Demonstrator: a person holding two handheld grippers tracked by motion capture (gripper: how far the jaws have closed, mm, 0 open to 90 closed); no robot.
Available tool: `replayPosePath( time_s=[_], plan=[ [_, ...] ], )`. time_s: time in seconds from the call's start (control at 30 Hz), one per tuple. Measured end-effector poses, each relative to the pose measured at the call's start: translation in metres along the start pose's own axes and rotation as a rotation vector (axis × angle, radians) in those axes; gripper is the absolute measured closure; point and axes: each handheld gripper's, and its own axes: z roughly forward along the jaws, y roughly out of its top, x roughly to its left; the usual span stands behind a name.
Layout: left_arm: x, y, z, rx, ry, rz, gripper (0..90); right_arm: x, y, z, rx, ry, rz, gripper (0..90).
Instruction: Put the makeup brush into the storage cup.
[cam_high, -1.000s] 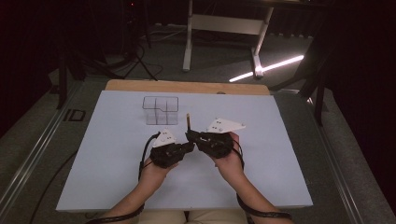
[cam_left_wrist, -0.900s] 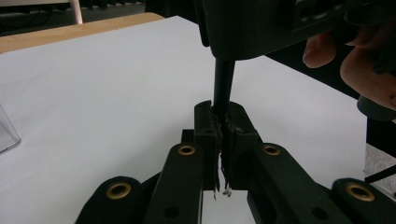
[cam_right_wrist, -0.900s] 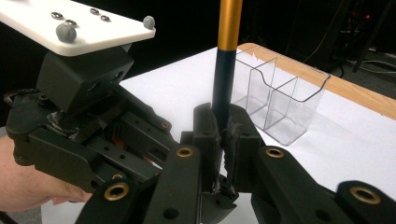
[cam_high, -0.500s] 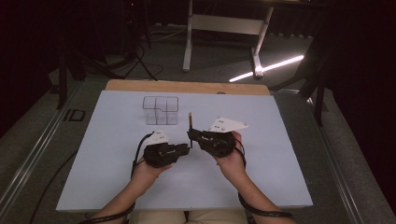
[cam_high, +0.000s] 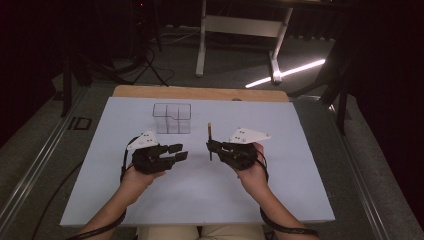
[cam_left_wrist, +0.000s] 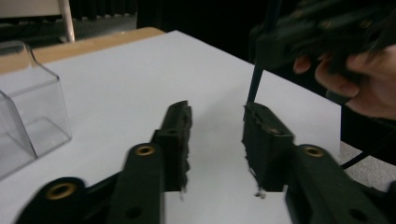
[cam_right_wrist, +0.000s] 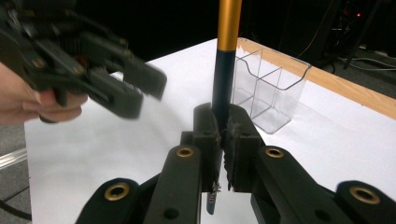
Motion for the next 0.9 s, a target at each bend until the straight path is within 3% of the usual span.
replayPosePath(
  time_s=[0.33, 0.67, 0.9],
  plan=[
    [-0.003, 0.02, 0.0, -0.041, -0.038, 0.022, 58.7, 0.002, 0.0, 0.003, 0.006, 0.012, -0.01, 84.4],
    [-0.006, 0.035, 0.002, -0.075, -0.066, 0.048, 49.7, 0.006, -0.004, 0.009, 0.02, 0.031, -0.018, 84.3],
    [-0.008, 0.05, 0.004, -0.095, -0.094, 0.061, 49.9, 0.009, -0.004, 0.012, 0.024, 0.042, -0.026, 84.3]
  ],
)
